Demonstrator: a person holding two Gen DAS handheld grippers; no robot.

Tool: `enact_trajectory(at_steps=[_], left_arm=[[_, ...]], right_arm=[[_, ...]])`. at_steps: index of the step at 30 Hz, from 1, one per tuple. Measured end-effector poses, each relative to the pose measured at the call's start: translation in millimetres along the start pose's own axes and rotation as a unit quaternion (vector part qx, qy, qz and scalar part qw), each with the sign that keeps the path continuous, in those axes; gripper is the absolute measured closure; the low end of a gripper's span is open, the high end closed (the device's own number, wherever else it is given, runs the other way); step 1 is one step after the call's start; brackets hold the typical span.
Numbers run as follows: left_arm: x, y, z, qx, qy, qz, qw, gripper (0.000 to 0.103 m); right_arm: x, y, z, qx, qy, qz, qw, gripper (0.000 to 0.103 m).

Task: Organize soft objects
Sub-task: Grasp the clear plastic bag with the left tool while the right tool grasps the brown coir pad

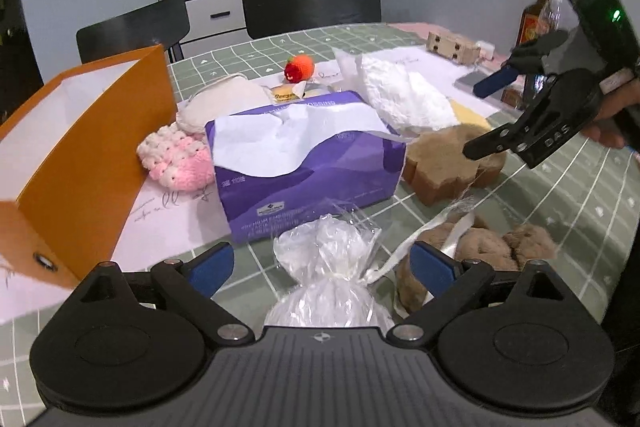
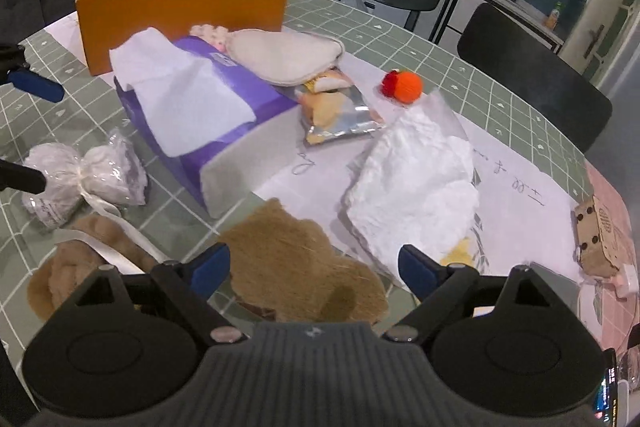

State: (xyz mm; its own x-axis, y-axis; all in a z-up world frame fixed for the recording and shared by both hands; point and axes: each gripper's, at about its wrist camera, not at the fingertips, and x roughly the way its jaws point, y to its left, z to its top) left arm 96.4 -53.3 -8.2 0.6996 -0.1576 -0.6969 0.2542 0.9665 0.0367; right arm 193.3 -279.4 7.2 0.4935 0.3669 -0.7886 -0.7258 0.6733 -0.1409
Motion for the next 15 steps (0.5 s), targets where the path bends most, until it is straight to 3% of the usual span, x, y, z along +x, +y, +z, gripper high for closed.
enact_trajectory(at_steps=[7, 15], left_arm=[[26, 5, -2, 0.01, 0.035, 0.0, 0.9993, 0.0], [38, 15, -9, -0.002, 0.052, -0.019, 0.9985, 0.008]], right_arm=[[6, -2, -1, -0.001, 0.0, -0.004, 1.0, 0.01], [12, 2, -3, -0.013, 0.009, -0.002, 1.0, 0.01]])
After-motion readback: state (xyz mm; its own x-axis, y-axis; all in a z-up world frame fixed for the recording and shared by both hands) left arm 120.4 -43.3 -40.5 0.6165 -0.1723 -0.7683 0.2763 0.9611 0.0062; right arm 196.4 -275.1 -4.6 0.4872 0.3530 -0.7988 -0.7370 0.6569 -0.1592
